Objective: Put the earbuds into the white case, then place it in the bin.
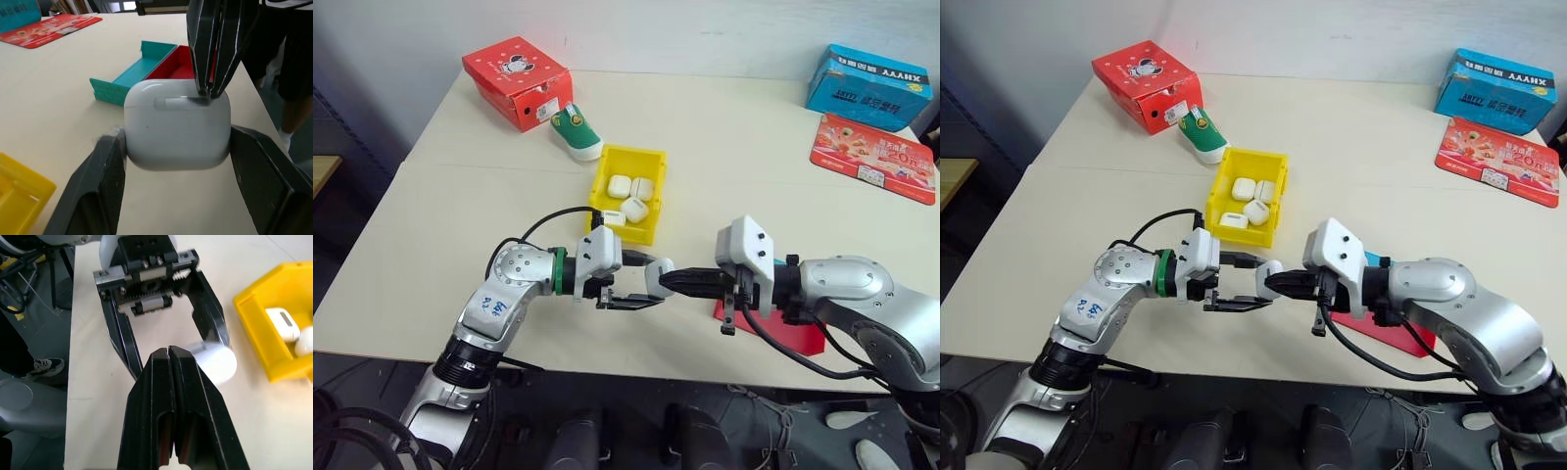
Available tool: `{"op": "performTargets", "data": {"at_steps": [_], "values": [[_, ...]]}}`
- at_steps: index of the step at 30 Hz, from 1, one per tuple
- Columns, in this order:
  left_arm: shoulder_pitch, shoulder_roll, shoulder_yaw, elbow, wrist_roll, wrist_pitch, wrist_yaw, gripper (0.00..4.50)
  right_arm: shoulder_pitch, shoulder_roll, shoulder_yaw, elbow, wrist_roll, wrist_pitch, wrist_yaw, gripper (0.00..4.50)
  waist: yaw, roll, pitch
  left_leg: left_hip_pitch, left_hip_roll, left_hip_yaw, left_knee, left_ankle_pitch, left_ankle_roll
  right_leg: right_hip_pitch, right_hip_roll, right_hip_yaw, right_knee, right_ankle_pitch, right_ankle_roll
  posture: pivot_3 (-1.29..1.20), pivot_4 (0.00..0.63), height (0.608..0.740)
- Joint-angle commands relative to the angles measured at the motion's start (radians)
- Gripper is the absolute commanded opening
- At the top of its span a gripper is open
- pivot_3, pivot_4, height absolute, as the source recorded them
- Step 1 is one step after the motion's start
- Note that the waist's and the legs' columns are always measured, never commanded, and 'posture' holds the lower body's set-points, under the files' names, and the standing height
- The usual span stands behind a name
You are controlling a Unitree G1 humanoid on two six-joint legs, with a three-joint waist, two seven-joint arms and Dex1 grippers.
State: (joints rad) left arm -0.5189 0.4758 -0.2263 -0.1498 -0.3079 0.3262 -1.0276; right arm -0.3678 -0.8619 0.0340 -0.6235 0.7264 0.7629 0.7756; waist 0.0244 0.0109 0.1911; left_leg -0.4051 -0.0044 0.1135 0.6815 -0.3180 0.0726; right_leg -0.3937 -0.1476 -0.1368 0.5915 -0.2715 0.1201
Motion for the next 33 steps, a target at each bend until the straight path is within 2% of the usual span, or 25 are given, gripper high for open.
{"op": "performTargets", "data": {"at_steps": [1, 4, 7, 10, 13, 16, 18, 20, 23, 26, 31, 33], "values": [[-0.002, 0.006, 0.043, -0.056, -0.033, -0.028, -0.007, 2.76, 0.066, 0.009, -0.115, -0.007, 0.021, -0.05, 0.014, 0.03, 0.0, 0.0, 0.0, 0.0, 0.0, 0.0, 0.0, 0.0, 0.0, 0.0, 0.0, 0.0, 0.0, 0.0, 0.0, 0.0, 0.15, 0.74], [0.025, 0.02, 0.083, -0.072, -0.073, -0.006, -0.016, 2.76, 0.177, 0.089, -0.266, -0.002, 0.06, -0.126, -0.008, 0.03, 0.001, 0.0, 0.0, 0.0, 0.0, 0.0, 0.0, 0.0, 0.0, 0.0, 0.0, 0.0, 0.0, 0.0, 0.0, 0.0, 0.15, 0.74], [0.054, 0.065, 0.163, -0.074, -0.126, 0.066, -0.003, 2.76, 0.344, 0.149, -0.429, 0.006, 0.042, -0.229, 0.016, 0.57, 0.002, 0.0, 0.0, 0.0, 0.0, -0.001, -0.001, 0.0, 0.0, 0.001, 0.001, 0.0, 0.0, 0.0, 0.0, 0.0, 0.15, 0.74], [0.062, 0.1, 0.257, -0.035, -0.17, 0.077, 0.009, 2.76, 0.466, 0.209, -0.527, 0.026, -0.078, -0.413, 0.016, 1.53, 0.002, 0.0, 0.0, 0.0, 0.0, 0.0, -0.001, 0.0, 0.0, 0.001, 0.006, 0.0, 0.0, 0.0, 0.0, 0.0, 0.15, 0.74], [-0.003, 0.13, 0.325, 0.046, -0.183, 0.123, 0.046, 2.76, 0.542, 0.266, -0.556, 0.068, -0.215, -0.622, 0.021, 2.6, 0.0, 0.0, 0.0, 0.002, 0.0, 0.003, -0.001, 0.001, 0.0, 0.001, 0.008, 0.001, 0.001, 0.0, 0.002, 0.0, 0.15, 0.74], [-0.12, 0.101, 0.347, 0.18, -0.18, 0.135, 0.093, 2.76, 0.589, 0.321, -0.569, 0.098, -0.226, -0.767, 0.064, 3.66, 0.002, 0.0, 0.0, 0.003, 0.0, 0.003, -0.001, 0.001, -0.002, 0.001, 0.009, 0.002, 0.002, 0.001, 0.002, 0.0, 0.15, 0.74], [-0.217, 0.069, 0.324, 0.285, -0.162, 0.143, 0.103, 2.76, 0.632, 0.324, -0.59, 0.09, -0.146, -0.746, 0.094, 4.41, 0.005, 0.0, 0.0, 0.003, 0.0, 0.003, -0.001, 0.002, -0.002, 0.001, 0.009, 0.004, 0.004, 0.001, 0.002, 0.0, 0.15, 0.74], [-0.312, 0.047, 0.288, 0.407, -0.105, 0.099, 0.108, 2.76, 0.656, 0.319, -0.6, 0.095, -0.117, -0.75, 0.113, 4.46, 0.005, 0.0, 0.0, 0.003, 0.0, 0.003, 0.0, 0.002, -0.001, 0.001, 0.01, 0.004, 0.004, 0.001, 0.003, 0.0, 0.15, 0.74], [-0.471, -0.009, 0.249, 0.648, -0.005, 0.039, 0.19, 2.76, 0.65, 0.322, -0.602, 0.118, -0.132, -0.793, 0.107, 4.46, 0.003, -0.001, 0.0, 0.004, 0.0, 0.004, 0.0, 0.003, -0.001, 0.001, 0.012, 0.003, 0.003, 0.001, 0.003, 0.0, 0.15, 0.74], [-0.585, -0.057, 0.21, 0.851, 0.064, -0.024, 0.192, 2.76, 0.642, 0.322, -0.591, 0.124, -0.155, -0.818, 0.093, 4.46, -0.001, -0.001, 0.0, 0.004, 0.001, 0.006, -0.001, 0.003, -0.001, 0.0, 0.013, 0.003, 0.004, 0.002, 0.003, 0.0, 0.15, 0.74], [-0.672, -0.089, 0.181, 1.04, 0.134, -0.081, 0.172, 2.76, 0.644, 0.321, -0.575, 0.125, -0.175, -0.831, 0.074, 4.46, -0.004, -0.001, 0.0, 0.003, 0.002, 0.009, -0.001, 0.002, -0.001, -0.003, 0.014, 0.004, 0.004, 0.001, 0.003, 0.0, 0.15, 0.74], [-0.679, -0.084, 0.192, 1.059, 0.142, -0.091, 0.182, 3.47, 0.645, 0.32, -0.573, 0.125, -0.179, -0.832, 0.068, 4.5, -0.003, -0.002, 0.0, 0.003, 0.002, 0.009, -0.001, 0.002, -0.001, -0.003, 0.014, 0.004, 0.004, 0.001, 0.003, 0.0, 0.15, 0.74]]}}
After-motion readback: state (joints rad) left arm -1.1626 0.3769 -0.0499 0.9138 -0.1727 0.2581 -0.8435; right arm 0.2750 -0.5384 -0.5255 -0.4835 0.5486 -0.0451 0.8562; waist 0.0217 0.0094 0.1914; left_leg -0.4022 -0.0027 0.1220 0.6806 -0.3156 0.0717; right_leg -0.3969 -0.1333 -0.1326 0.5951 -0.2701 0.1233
